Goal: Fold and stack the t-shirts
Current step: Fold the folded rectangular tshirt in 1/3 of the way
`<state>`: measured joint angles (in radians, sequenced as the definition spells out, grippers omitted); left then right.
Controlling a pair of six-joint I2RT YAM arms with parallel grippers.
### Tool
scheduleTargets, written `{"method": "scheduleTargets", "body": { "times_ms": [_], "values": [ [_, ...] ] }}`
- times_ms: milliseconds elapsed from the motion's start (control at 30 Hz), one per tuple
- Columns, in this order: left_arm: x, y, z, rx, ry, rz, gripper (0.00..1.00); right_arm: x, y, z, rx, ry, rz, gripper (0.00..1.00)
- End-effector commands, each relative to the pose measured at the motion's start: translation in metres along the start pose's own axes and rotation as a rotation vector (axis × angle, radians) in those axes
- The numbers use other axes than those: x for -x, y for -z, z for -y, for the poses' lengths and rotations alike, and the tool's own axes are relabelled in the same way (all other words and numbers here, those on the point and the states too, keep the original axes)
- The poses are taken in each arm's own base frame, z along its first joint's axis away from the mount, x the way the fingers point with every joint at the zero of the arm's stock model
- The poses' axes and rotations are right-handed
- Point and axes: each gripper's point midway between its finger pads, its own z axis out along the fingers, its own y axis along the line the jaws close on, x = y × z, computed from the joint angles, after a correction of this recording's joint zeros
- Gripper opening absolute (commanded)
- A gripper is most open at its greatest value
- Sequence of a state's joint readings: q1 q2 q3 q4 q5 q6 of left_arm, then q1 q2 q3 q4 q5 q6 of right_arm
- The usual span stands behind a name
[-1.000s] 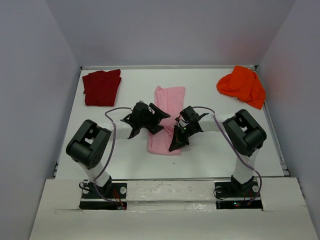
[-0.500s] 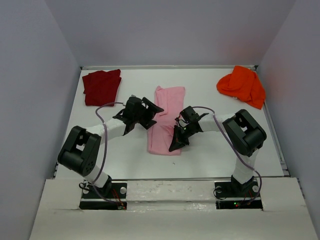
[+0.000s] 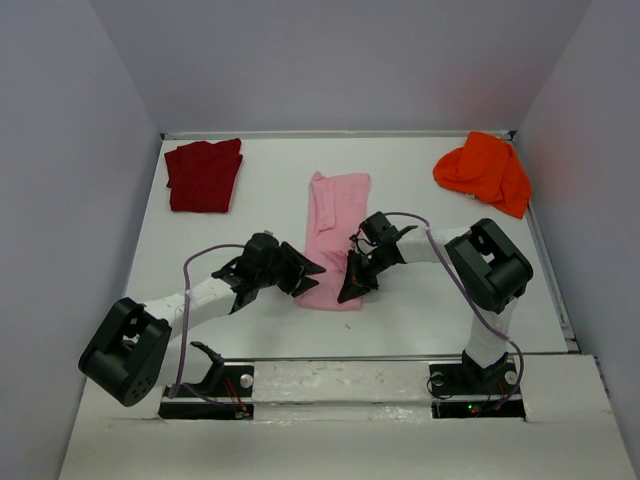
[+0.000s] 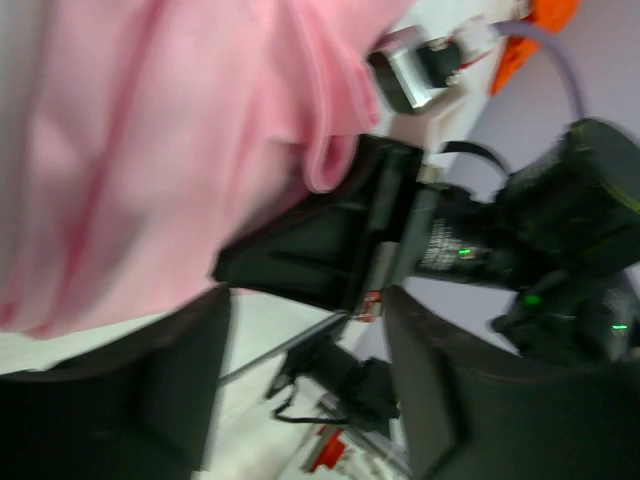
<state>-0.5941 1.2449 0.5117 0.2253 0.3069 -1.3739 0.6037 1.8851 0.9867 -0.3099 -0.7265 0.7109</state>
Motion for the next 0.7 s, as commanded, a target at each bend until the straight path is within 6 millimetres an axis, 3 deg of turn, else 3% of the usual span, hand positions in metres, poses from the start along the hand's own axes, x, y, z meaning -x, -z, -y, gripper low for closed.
{"method": "scheduleTargets", "body": {
  "times_ms": [0, 33, 67, 300, 567, 667],
  "values": [
    [-0.011, 0.005, -0.014, 0.003, 0.031, -0.048, 0.46, 0.007, 0.000, -0.006, -0.012, 0.039, 0.026, 0.00],
    [-0.010, 0.005, -0.014, -0.006, 0.032, -0.045, 0.04, 0.008, 0.000, -0.005, -0.013, 0.039, 0.027, 0.00],
    [-0.010, 0.005, -0.013, -0.008, 0.036, -0.042, 0.00, 0.007, 0.000, -0.005, -0.013, 0.038, 0.025, 0.00],
    [-0.009, 0.003, -0.008, -0.008, 0.031, -0.043, 0.00, 0.006, -0.001, -0.004, -0.017, 0.038, 0.023, 0.00],
    [-0.018, -0.012, -0.055, 0.101, 0.060, -0.094, 0.00, 0.008, 0.000, -0.006, -0.013, 0.043, 0.028, 0.00],
    [-0.023, -0.020, -0.062, 0.134, 0.049, -0.135, 0.00, 0.009, 0.000, -0.007, -0.011, 0.045, 0.030, 0.00]
  ]
}}
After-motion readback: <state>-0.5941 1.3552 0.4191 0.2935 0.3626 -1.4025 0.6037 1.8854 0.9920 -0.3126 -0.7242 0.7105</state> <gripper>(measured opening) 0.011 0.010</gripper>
